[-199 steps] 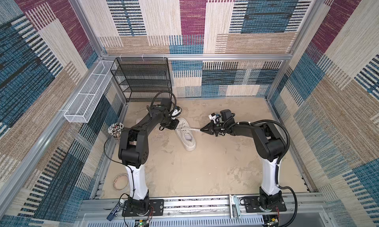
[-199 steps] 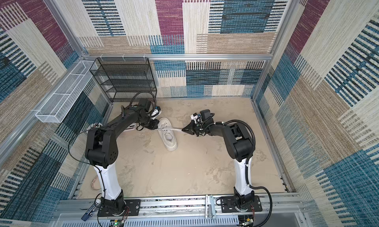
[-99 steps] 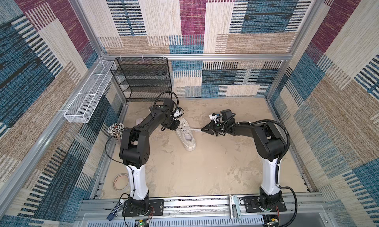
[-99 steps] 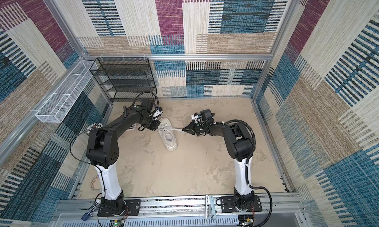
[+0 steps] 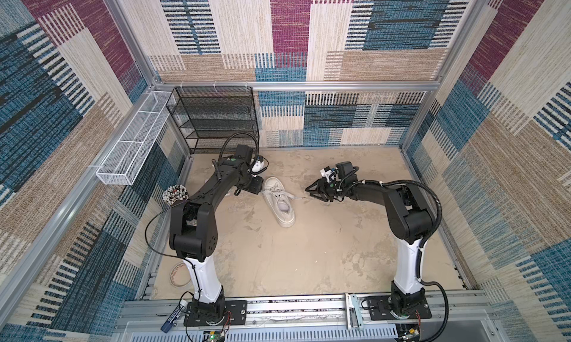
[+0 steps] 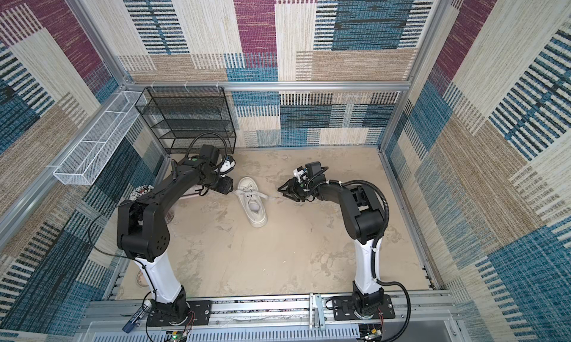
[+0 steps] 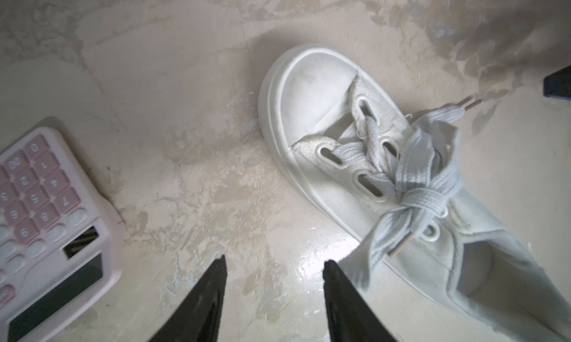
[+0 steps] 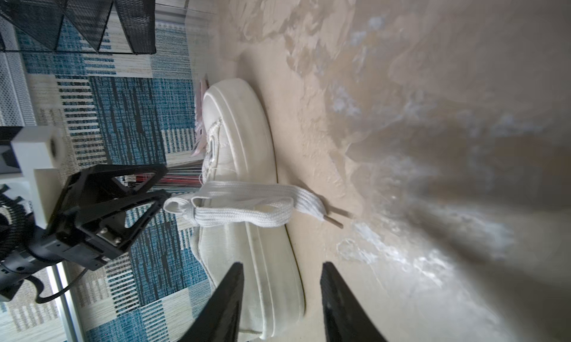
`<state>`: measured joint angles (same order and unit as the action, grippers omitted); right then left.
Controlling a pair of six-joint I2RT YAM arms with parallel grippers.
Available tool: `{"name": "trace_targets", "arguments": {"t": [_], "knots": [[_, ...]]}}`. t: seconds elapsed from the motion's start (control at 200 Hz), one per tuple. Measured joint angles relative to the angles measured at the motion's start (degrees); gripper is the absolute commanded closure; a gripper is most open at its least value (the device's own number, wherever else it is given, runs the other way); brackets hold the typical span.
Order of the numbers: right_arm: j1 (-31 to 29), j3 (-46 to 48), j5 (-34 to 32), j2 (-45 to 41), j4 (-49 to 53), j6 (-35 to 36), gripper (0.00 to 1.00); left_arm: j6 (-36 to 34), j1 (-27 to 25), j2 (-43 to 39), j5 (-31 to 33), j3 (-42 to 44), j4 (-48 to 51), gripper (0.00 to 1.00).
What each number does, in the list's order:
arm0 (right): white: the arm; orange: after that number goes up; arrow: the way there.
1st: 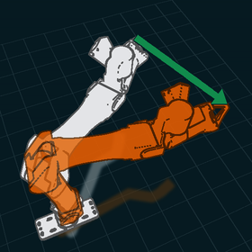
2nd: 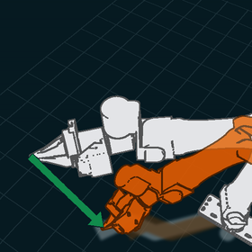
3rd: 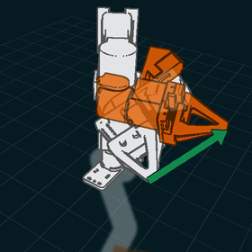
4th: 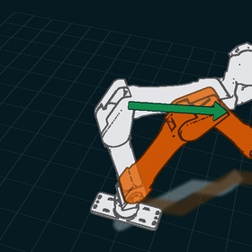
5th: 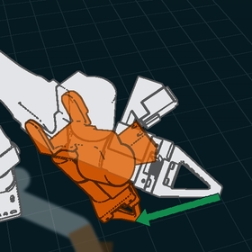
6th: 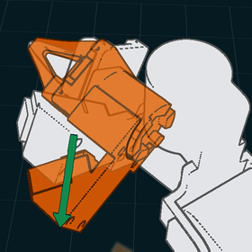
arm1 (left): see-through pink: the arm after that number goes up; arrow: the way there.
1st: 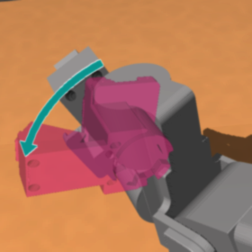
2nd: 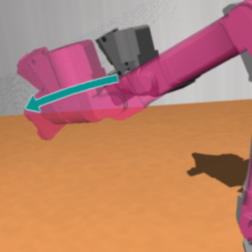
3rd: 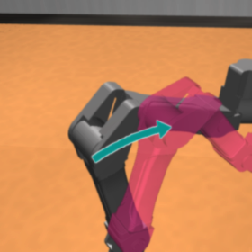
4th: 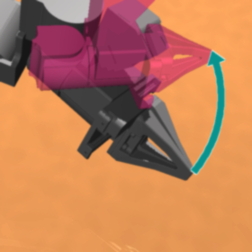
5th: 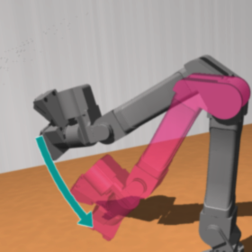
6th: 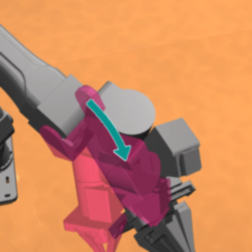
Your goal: Tie the shoes
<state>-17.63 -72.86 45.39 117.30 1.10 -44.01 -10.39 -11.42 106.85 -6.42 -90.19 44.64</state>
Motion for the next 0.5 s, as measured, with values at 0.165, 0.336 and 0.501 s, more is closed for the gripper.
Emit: {"name": "trace_targets", "arguments": {"t": [0.165,0.336,0.501], "knots": [[-1.2,-5.99,-2.84,-0.31,6.67,3.93,0.62,5.03,1.49,-3.15,-8.41,0.92,-1.01,0.53],[-5.22,-11.76,-3.34,1.4,9.25,5.49,0.71,14.45,0.33,-8.02,-19.47,10.88,-8.66,0.52],[-8.52,-16.7,-2.27,4.35,11.19,5.49,0.82,21.84,0.22,-9.18,-25.2,17.46,-16.83,0.51]]}}
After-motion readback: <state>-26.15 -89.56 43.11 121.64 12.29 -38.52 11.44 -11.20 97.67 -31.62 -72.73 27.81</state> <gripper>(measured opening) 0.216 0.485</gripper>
